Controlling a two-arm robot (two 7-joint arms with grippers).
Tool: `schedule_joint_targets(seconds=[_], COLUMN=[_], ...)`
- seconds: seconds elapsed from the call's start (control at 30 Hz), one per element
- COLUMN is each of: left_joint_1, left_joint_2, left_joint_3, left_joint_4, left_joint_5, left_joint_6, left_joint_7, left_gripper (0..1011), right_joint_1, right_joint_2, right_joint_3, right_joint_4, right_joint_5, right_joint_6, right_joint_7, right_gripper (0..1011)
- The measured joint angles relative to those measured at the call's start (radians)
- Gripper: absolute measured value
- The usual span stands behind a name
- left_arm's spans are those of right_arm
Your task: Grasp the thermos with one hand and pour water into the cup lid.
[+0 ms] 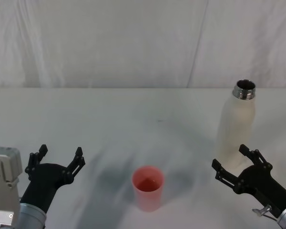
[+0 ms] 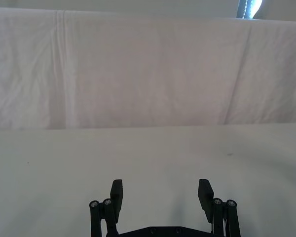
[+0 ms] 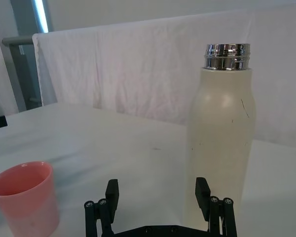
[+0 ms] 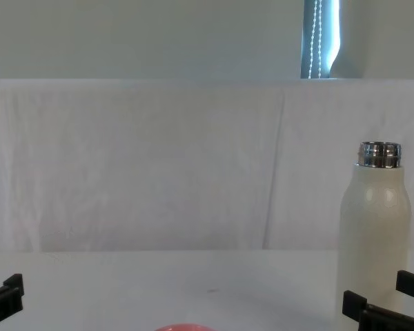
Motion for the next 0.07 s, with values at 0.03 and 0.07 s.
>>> schedule_joint_targets(seconds=[0.03, 0.07], left_joint_1=[0.000, 0.000], left_joint_2=[0.000, 0.000], left_joint_3=[0.000, 0.000], left_joint_4=[0.000, 0.000], left_joint_5=[0.000, 0.000], left_joint_6=[0.000, 0.000], left_joint_7=[0.000, 0.000], left_gripper=[1001, 1001], right_joint_1=[0.000, 0.000], right_joint_2=[0.000, 0.000], right_joint_3=[0.000, 0.000], right_joint_4=[0.000, 0.000], right_joint_5=[0.000, 0.000], right_joint_6=[0.000, 0.000], right_joint_7=[0.000, 0.000], right_gripper=[1000, 1000])
